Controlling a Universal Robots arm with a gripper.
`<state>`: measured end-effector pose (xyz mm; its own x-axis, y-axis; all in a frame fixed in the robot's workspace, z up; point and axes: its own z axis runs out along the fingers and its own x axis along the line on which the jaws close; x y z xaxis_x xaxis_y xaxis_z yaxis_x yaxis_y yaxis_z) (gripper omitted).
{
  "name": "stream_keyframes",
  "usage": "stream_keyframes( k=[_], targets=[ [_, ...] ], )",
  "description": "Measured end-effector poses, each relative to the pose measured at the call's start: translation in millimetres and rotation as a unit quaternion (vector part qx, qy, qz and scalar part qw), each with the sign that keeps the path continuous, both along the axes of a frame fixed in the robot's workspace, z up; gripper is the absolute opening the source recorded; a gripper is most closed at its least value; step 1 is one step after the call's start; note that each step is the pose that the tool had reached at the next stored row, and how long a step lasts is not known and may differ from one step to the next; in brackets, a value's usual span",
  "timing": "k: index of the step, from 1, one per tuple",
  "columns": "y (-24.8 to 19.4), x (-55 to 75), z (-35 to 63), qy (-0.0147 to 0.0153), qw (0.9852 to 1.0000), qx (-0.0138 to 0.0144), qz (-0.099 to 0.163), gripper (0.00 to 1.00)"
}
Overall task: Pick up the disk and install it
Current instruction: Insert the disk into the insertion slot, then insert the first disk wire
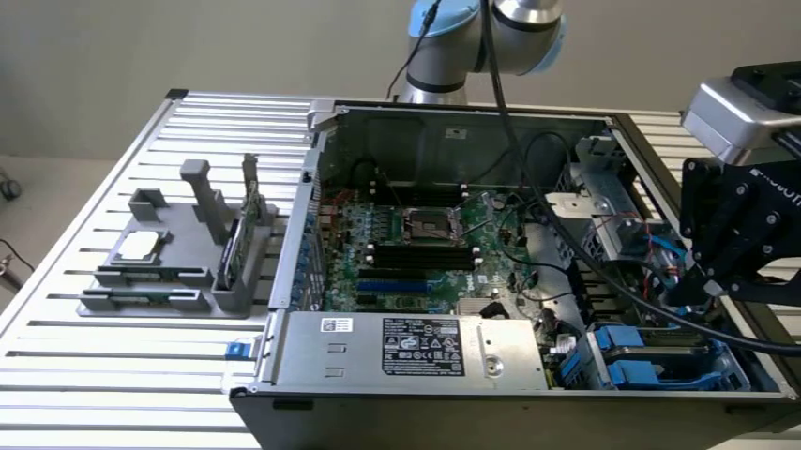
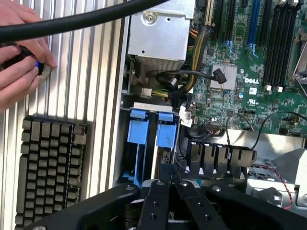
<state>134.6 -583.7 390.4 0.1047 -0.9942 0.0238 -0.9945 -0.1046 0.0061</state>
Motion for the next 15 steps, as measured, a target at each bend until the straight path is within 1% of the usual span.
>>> stream_keyframes(
  k=[15],
  targets=[
    [0.0,-0.2,0.1,0.0000,1.0000,-0.0002,0.000,0.11]
  ],
)
